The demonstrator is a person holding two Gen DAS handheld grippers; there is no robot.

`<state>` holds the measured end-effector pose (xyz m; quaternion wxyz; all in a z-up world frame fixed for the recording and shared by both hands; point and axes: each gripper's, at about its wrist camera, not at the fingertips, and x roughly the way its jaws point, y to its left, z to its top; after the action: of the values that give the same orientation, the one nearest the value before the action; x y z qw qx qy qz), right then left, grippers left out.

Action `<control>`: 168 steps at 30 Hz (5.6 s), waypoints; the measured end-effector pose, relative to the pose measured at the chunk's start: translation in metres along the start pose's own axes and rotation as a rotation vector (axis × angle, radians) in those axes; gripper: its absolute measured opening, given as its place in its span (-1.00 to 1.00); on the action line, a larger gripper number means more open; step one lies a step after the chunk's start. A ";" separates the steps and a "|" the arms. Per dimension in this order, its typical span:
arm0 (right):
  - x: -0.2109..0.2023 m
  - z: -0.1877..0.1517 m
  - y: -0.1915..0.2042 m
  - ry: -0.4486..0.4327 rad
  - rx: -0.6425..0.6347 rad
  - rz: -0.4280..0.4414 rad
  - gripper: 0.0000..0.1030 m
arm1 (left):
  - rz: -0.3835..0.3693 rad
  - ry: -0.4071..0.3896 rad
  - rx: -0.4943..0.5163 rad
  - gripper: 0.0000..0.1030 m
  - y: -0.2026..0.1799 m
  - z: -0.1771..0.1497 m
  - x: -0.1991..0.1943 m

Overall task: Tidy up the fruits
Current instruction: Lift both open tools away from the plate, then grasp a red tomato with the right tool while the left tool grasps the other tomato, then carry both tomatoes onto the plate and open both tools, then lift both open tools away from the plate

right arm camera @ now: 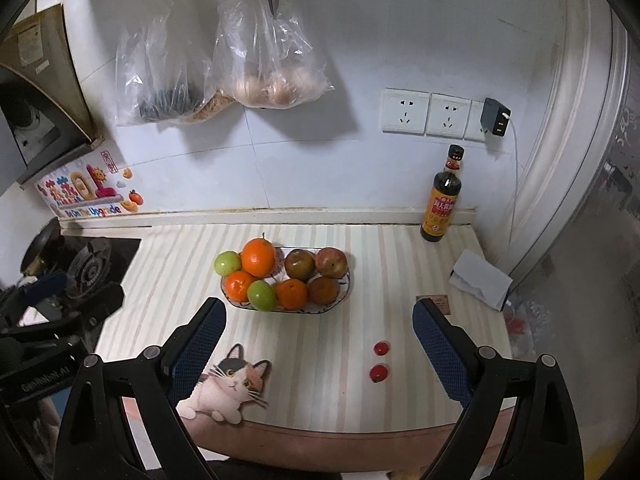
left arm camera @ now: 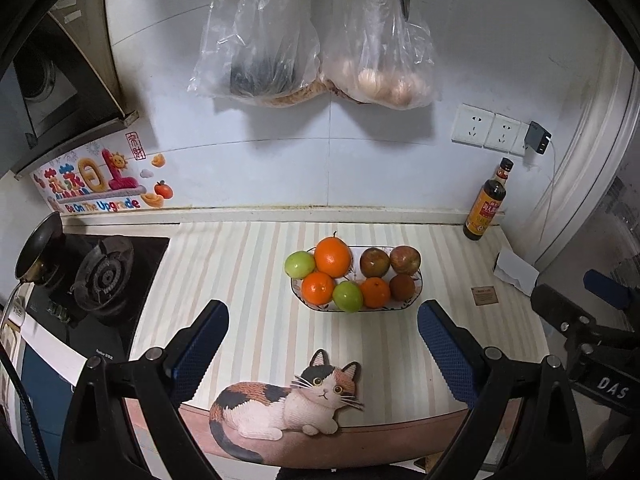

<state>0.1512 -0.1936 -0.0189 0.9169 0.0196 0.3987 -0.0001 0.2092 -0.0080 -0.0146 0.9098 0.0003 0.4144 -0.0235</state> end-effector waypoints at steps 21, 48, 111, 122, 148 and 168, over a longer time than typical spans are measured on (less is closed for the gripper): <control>0.054 -0.004 -0.054 0.090 0.156 0.033 0.88 | -0.030 0.037 -0.014 0.99 -0.008 0.001 0.034; 0.298 -0.151 -0.149 0.441 0.332 0.091 -0.35 | -0.027 0.480 0.255 0.99 -0.154 -0.050 0.260; 0.350 -0.014 -0.087 0.366 0.378 0.394 -0.34 | -0.253 0.559 -0.135 -0.53 -0.039 0.042 0.322; 0.404 0.007 -0.038 0.527 0.416 0.535 -0.32 | -0.205 0.659 -0.208 -0.49 -0.021 0.041 0.360; 0.302 0.024 -0.032 0.326 0.000 0.020 0.87 | 0.021 0.453 -0.084 0.68 -0.006 0.028 0.272; 0.071 -0.026 -0.018 0.074 0.009 0.004 0.88 | 0.040 0.101 -0.020 0.68 0.005 -0.011 0.059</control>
<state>0.1805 -0.2090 -0.0891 0.9015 0.0246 0.4322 0.0004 0.2400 -0.0056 -0.0667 0.8879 0.0008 0.4600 -0.0011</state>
